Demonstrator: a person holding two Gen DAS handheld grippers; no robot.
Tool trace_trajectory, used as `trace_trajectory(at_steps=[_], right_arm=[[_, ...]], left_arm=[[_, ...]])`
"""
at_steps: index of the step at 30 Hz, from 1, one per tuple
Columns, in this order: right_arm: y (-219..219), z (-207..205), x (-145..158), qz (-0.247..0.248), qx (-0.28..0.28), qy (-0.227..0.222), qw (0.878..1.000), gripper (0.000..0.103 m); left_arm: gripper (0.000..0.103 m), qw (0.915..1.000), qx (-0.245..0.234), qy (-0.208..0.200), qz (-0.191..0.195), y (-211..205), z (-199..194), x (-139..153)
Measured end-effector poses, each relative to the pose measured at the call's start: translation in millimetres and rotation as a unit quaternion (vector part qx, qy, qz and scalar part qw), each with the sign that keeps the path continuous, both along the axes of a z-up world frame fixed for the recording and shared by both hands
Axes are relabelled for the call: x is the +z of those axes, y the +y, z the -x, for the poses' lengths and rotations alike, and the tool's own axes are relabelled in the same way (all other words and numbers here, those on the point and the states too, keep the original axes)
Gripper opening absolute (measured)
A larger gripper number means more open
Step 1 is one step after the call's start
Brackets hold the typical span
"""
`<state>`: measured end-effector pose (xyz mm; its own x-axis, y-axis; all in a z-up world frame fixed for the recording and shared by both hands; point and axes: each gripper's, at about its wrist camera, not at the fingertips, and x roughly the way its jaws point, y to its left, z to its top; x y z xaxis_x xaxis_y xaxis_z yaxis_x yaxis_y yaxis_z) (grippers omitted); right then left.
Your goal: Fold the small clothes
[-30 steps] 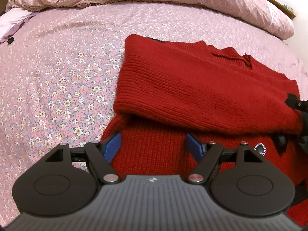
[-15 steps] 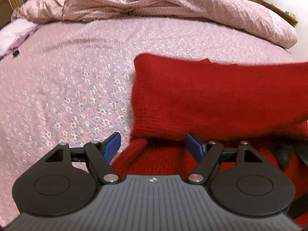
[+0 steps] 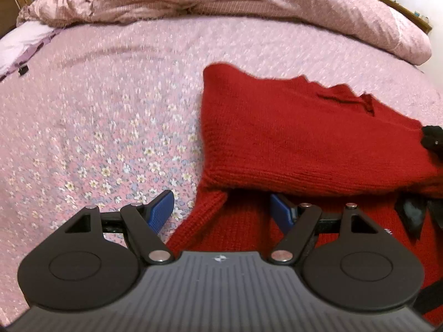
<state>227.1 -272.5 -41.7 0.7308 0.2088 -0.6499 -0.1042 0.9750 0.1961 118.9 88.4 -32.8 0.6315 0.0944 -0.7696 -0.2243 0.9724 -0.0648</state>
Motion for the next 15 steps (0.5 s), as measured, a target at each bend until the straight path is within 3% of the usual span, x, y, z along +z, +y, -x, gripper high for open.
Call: trace_trajectory(at_steps=[4,6,9,15], right_arm=[[1,11,20,-0.011,0.003,-0.037,0.999,0.015],[0,7,21,-0.015,-0.001,-0.029,0.999,0.015],[2,-10,0,0.008,-0.002,0.018,1.000,0.021],[3,4,8,0.048,0.015,-0.004,0.999,0.032]], left_arm=[[0.079,0.9994,-0.008,-0.027,-0.022,-5,1,17],[0.079,0.9989,-0.007,-0.039,-0.024,-8,-4,22],[0.079,0.9986,-0.016,-0.044,-0.023,-12,-16,26],[0.079,0.9974,-0.049,-0.043,-0.031,-20,-44,19]])
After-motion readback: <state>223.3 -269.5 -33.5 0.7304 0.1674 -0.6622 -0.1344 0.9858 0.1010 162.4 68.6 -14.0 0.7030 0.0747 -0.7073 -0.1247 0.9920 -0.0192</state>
